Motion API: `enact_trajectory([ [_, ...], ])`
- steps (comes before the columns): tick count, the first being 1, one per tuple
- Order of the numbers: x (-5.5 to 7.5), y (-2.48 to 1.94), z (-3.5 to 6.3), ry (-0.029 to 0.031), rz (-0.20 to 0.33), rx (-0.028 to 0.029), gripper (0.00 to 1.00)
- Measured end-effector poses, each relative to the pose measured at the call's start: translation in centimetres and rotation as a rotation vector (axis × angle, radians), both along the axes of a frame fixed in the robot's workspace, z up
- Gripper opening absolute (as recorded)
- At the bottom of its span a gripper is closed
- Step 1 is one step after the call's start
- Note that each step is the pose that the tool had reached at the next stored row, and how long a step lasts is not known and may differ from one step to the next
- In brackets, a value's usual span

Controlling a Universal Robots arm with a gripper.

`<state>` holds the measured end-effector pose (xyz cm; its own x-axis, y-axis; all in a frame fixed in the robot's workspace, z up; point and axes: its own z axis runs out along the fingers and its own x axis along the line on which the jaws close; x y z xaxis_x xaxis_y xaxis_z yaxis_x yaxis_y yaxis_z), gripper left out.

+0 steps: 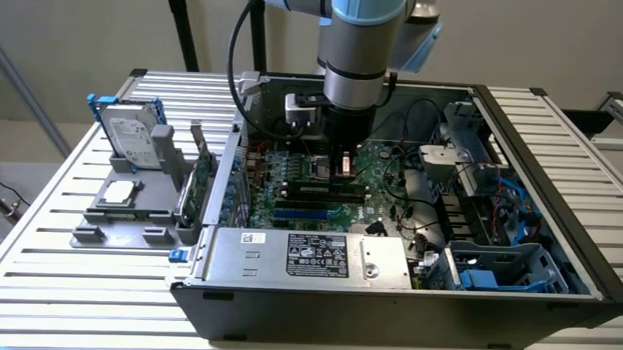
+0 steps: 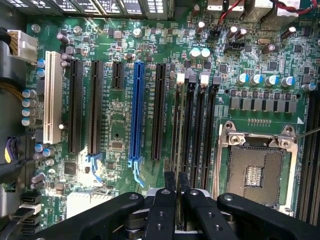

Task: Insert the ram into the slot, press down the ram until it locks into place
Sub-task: 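Insert the ram into the slot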

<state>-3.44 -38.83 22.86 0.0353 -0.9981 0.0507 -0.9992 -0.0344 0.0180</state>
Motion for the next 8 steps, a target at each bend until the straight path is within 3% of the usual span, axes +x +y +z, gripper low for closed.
enact_trajectory([
  [8,0.0,0.0,-0.14,-0.0008,-0.005,-0.0001,0.13],
])
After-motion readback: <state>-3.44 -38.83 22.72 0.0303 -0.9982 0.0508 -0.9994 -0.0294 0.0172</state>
